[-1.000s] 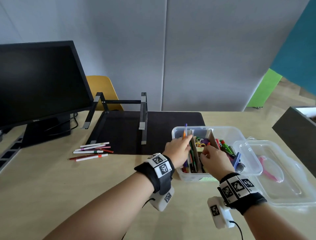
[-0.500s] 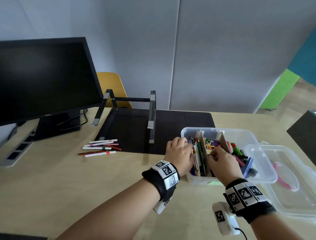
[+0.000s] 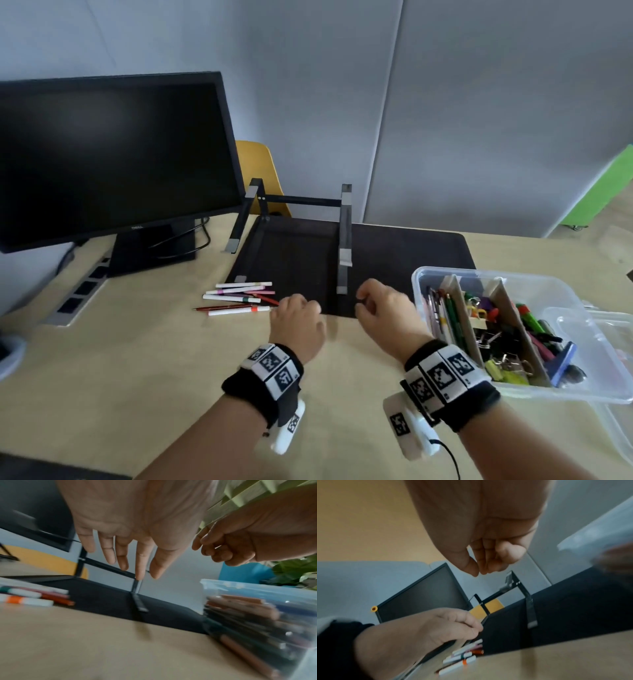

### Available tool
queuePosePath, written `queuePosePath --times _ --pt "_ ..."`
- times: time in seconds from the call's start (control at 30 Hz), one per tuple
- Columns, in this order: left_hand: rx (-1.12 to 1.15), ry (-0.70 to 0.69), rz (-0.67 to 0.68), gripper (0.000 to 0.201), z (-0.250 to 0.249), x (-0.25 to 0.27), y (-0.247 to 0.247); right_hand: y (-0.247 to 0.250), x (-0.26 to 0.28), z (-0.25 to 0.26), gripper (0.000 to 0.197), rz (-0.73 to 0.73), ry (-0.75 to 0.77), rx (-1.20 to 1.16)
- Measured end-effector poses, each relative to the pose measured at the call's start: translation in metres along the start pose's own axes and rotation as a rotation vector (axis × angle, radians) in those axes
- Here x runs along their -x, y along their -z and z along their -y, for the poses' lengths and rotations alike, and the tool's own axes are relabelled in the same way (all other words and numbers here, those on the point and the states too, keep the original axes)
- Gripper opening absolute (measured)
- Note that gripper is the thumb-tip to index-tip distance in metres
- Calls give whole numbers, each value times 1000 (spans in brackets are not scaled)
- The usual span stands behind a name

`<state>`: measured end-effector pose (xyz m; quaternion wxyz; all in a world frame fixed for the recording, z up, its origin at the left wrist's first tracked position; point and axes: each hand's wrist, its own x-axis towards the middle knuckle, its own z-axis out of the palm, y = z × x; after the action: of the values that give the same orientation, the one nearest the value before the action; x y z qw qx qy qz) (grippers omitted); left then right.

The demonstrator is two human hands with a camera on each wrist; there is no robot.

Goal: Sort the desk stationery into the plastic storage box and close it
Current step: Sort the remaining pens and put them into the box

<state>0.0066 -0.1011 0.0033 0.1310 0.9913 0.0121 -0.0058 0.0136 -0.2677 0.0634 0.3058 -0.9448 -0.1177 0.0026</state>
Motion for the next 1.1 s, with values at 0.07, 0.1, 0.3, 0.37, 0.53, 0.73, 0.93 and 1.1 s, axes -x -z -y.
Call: queuePosePath --times 0.07,0.1,0.3,0.37,0.53,0.73,0.93,1.1 --pt "-50 83 66 33 32 -2 1 -23 -12 13 14 67 19 -20" --pt "-70 123 98 34 48 -4 2 -34 -17 19 15 107 25 -23" --pt "-101 243 229 37 131 -19 7 -96 -43 38 25 311 35 4" --pt "-72 260 220 36 152 -23 7 -114 -51 42 29 359 20 24" --pt "-35 142 168 39 188 -33 1 -148 -67 45 37 414 -38 81" --pt "-70 27 179 38 203 -43 -7 -171 -89 45 41 370 -69 107" --pt "-69 -116 261 19 203 -52 -6 -188 -109 56 51 379 40 188" --pt "-140 -135 367 20 199 -57 -3 -195 -125 67 69 485 140 342"
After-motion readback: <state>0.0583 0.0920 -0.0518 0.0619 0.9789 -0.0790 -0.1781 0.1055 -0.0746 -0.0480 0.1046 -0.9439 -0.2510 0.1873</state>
